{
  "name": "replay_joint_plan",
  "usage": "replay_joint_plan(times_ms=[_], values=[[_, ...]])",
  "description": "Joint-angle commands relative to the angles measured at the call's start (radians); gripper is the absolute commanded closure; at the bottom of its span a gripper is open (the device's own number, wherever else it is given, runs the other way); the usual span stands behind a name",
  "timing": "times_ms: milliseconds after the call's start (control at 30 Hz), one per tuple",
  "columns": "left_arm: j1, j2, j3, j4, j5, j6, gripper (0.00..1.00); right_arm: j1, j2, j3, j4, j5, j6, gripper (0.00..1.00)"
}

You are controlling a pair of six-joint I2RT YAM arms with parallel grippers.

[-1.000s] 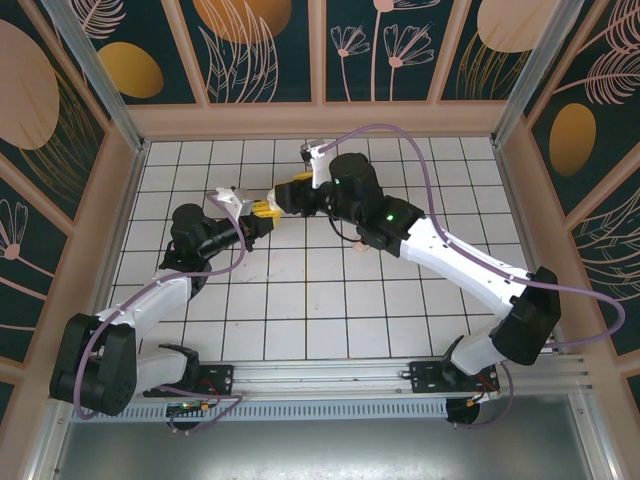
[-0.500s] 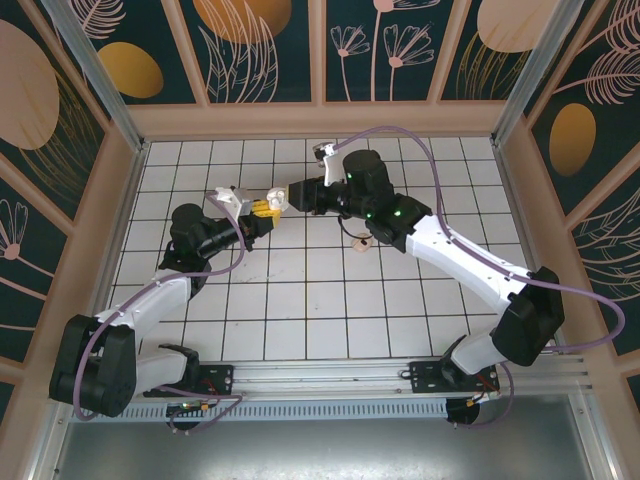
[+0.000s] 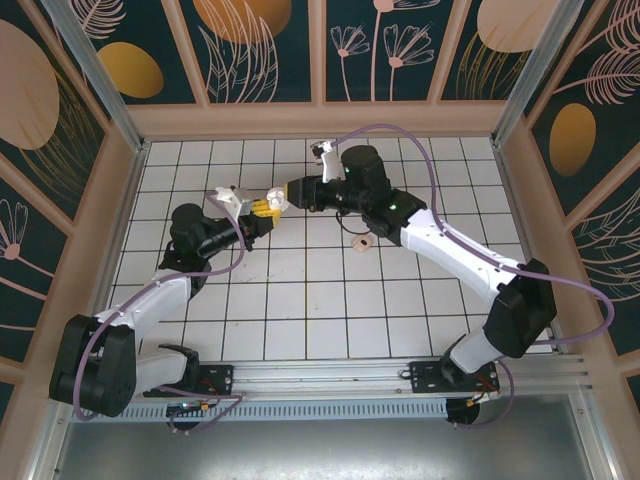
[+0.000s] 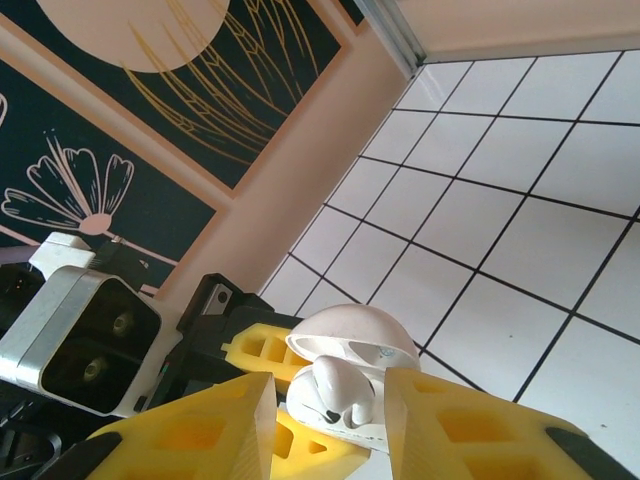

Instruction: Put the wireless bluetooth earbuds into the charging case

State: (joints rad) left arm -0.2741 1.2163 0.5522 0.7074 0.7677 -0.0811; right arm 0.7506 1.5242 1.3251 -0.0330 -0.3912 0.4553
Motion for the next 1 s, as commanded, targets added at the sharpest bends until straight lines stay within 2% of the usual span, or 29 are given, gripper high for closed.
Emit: replay_joint_plan(times_ms=[0, 967], values=[[-0.002, -0.009, 0.034, 0.053, 0.020, -0.011, 0.90, -0.011, 0.014, 0.039, 0.046, -0.035, 0.013, 0.66], [-0.003, -0.022, 0.032, 0.050, 0.021, -0.014, 0.90, -0.017, 0.061, 0.056, 0.035, -0.078, 0.010, 0.66]])
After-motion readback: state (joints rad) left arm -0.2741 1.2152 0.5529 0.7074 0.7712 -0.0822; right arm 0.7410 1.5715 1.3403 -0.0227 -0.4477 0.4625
